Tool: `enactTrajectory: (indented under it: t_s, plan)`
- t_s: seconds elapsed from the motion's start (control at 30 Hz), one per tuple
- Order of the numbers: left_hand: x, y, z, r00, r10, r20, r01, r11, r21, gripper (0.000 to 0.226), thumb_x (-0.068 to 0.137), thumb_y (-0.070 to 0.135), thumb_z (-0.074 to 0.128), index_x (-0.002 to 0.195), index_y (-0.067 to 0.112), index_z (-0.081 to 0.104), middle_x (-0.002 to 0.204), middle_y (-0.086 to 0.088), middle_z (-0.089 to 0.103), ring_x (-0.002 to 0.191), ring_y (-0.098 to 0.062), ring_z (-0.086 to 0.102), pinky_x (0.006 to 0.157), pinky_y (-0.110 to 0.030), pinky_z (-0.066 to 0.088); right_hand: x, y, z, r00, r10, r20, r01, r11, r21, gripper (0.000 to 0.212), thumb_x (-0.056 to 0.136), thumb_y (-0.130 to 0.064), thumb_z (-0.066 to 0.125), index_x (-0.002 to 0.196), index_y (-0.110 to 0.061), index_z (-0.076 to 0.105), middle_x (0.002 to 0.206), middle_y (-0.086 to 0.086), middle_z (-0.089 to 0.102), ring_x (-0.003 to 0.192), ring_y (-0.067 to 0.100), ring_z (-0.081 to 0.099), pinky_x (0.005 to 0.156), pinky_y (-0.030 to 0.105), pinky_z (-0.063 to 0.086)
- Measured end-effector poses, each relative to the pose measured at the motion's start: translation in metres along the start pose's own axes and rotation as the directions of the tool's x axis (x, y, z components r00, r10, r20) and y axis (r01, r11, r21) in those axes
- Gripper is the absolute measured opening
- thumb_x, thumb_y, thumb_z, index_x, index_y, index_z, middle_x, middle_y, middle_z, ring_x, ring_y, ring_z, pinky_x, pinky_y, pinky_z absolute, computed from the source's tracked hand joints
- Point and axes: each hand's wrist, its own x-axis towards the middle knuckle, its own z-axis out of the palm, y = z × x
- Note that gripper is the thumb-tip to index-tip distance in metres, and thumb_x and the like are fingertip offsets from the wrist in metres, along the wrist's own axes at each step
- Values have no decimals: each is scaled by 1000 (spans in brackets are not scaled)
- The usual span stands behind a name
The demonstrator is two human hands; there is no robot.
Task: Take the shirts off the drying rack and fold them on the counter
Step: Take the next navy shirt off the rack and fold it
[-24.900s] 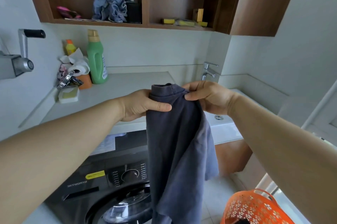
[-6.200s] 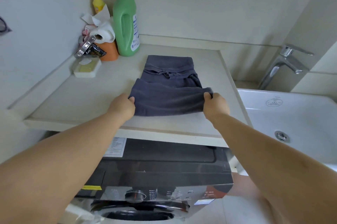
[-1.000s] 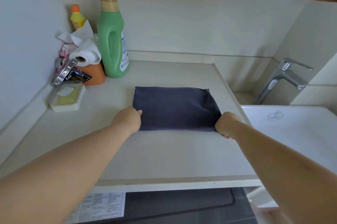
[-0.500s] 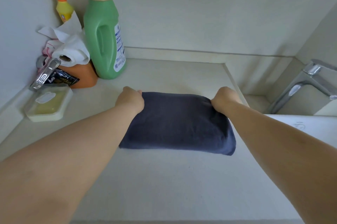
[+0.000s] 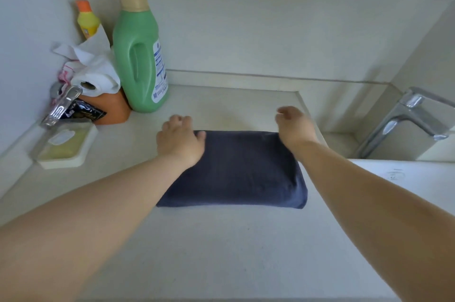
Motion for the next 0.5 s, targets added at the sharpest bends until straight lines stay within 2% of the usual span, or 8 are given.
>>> enactTrajectory:
  t_s: [0.03, 0.1, 0.13, 0.2, 0.3, 0.37, 0.43, 0.5]
  plan:
    - [-6, 4, 4, 992, 101, 79, -103, 994, 25, 61, 94, 53, 34, 146, 21, 29, 154, -11, 20, 141, -31, 20, 113, -44, 20, -7, -7, 9, 991, -71, 110, 86, 987, -138, 38, 98, -30, 42, 134, -20, 51, 132, 4, 55, 122, 26, 49, 101, 31, 36]
    - [-16, 3, 16, 944, 162, 287, -184, 982, 51, 70, 92, 65, 21, 152, 31, 9, 161, -2, -2, 147, -29, -3, 118, -47, 2, -15, 4, 29, 952, -54, 303, 179, 897, -404, 55, 99, -47, 31, 147, -21, 31, 152, 3, 33, 141, 26, 25, 115, 44, 18]
    - [-19, -1, 22, 928, 152, 342, -179, 982, 51, 72, 90, 69, 17, 152, 33, 2, 160, 0, -9, 147, -29, -10, 118, -48, -1, -18, 15, 36, 941, 11, 339, 158, 870, -468, 63, 97, -55, 24, 151, -21, 21, 157, 2, 22, 145, 25, 15, 116, 48, 10]
    - [-17, -4, 29, 918, 140, 372, -170, 984, 49, 74, 88, 72, 14, 151, 36, -3, 160, 1, -14, 146, -29, -15, 118, -50, -4, -18, 37, 45, 946, 79, 315, 81, 882, -463, 74, 94, -64, 16, 153, -21, 9, 160, -2, 11, 148, 21, 6, 118, 49, 4]
    - [-16, -5, 22, 909, 141, 392, -153, 988, 0, 73, 90, 70, 20, 151, 36, -1, 159, 0, -15, 146, -28, -15, 118, -48, -3, -22, 44, 47, 954, 78, 290, 60, 897, -438, 73, 95, -62, 11, 154, -18, 7, 161, -2, 7, 148, 19, 4, 119, 46, 3]
    - [-21, -9, 14, 951, 79, 298, -51, 994, -101, 72, 92, 64, 28, 152, 30, 7, 160, -5, -9, 147, -28, -6, 119, -44, 5, -24, 39, 40, 965, 100, 243, 4, 920, -393, 74, 95, -62, 13, 153, -17, 7, 161, 4, 4, 147, 26, 7, 118, 46, 8]
    - [-30, -19, 3, 977, -129, 169, 163, 965, -207, 70, 94, 57, 36, 151, 19, 18, 158, -12, 8, 143, -33, 13, 115, -44, 19, -27, 36, 28, 984, 152, 88, -118, 943, -310, 74, 95, -61, 24, 149, -10, 18, 155, 15, 21, 139, 35, 25, 111, 47, 23]
    - [-39, -27, -5, 937, -299, 179, 337, 910, -243, 69, 92, 54, 43, 144, 11, 29, 147, -16, 31, 132, -37, 33, 106, -45, 33, -33, 31, 14, 967, 251, 33, -237, 944, -232, 70, 92, -61, 36, 137, -8, 35, 133, 18, 46, 118, 38, 45, 97, 46, 38]
